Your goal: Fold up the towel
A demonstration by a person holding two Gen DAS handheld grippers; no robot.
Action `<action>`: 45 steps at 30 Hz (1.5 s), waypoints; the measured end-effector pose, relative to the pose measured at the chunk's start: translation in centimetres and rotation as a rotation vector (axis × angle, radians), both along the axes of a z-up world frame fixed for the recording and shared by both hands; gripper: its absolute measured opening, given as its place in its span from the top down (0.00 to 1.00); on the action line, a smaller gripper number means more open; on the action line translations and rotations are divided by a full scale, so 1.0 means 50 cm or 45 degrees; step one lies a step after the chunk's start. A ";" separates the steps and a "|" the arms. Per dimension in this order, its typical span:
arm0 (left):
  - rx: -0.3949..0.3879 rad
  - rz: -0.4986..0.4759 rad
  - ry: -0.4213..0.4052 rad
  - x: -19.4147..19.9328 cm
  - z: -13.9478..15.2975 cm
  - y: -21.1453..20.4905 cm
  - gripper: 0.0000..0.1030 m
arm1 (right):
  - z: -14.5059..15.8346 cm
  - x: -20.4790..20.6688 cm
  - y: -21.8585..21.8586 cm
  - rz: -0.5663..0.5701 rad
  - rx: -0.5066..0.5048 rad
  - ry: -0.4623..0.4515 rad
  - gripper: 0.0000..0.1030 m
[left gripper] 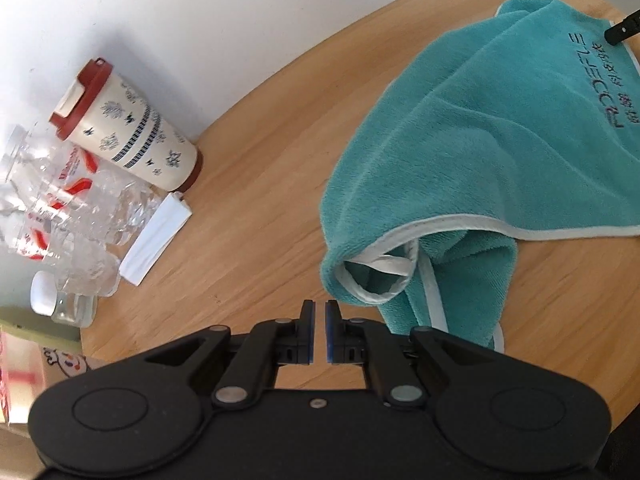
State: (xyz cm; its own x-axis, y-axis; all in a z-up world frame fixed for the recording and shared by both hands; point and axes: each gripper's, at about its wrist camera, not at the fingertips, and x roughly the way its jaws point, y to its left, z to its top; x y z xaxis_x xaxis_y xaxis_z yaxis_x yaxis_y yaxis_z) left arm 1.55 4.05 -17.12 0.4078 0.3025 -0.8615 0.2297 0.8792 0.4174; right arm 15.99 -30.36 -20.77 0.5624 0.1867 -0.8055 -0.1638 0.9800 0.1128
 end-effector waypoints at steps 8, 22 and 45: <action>0.016 0.115 -0.017 0.007 0.022 0.016 0.89 | 0.066 0.123 0.083 0.195 -0.314 -0.227 0.86; -0.142 0.157 0.023 0.013 0.004 0.032 0.62 | 0.010 -0.123 0.035 0.060 -0.120 0.184 0.56; -0.392 0.269 -0.129 0.143 0.001 0.116 0.50 | 0.024 -0.166 0.025 -0.167 -0.289 0.318 0.96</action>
